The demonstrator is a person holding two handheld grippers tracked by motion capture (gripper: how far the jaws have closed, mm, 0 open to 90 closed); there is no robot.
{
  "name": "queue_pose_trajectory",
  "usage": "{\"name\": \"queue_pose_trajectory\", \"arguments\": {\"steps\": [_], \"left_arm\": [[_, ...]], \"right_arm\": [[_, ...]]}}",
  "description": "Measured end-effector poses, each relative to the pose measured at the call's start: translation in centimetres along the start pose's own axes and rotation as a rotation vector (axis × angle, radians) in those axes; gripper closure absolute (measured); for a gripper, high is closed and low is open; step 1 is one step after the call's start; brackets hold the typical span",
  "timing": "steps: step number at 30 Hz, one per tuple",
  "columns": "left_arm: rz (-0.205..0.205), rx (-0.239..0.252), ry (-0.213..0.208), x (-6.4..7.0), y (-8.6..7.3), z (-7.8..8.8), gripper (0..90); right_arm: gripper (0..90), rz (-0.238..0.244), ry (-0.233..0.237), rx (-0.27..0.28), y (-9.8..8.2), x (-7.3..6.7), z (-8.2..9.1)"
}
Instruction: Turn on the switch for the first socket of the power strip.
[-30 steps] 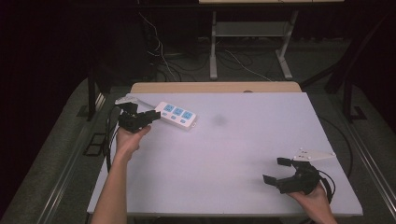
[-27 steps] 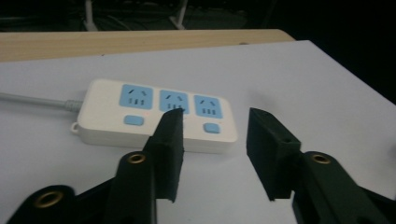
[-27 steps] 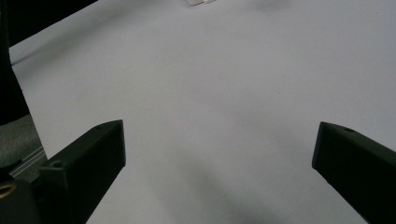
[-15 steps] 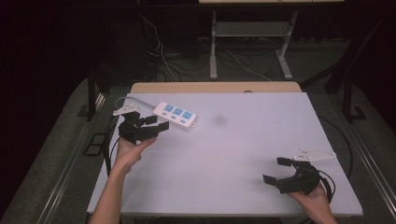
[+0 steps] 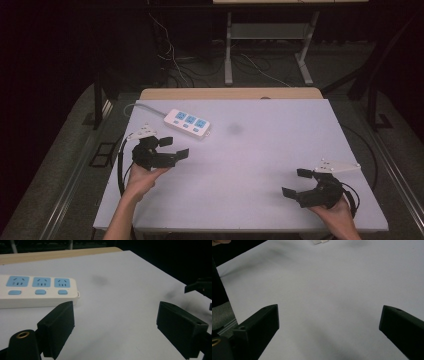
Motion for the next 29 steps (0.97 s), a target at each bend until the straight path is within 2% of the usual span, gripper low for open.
{"name": "queue_pose_trajectory", "arguments": {"steps": [5, 9, 12, 17, 24, 29], "left_arm": [[-0.013, -0.005, -0.037, 0.9, -0.8, 0.3, 4.8], [-0.005, -0.024, -0.057, 1.4, -1.6, 0.1, 0.0], [-0.006, -0.030, -0.067, 1.8, -2.4, 0.1, 0.0], [-0.017, -0.022, -0.055, 2.0, -3.7, 0.3, 0.0], [-0.007, -0.021, -0.047, 2.0, -5.2, 0.7, 0.0], [-0.016, -0.046, -0.052, 2.3, -6.0, 0.6, 0.0]], "right_arm": [[2.2, 0.003, 0.000, -0.002, 0.0, 0.0, 0.0], [2.2, 0.003, 0.000, -0.002, 0.0, -0.1, -0.1], [2.2, 0.003, 0.001, -0.002, 0.0, -0.1, 0.0], [2.2, 0.002, 0.001, -0.001, 0.0, 0.0, 0.0], [2.2, 0.003, 0.001, -0.005, 0.0, -0.1, 0.0], [2.2, 0.005, 0.001, -0.008, -0.1, -0.1, 0.0]]}}
Point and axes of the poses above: each handheld gripper's, and its own axes: z roughly backward along the jaws, y roughly out of its top, x roughly to its right, the point moved 1 cm from there along -z, roughly forward along the jaws, and after that the axes turned 2 degrees about x, right-handed, at the moved point
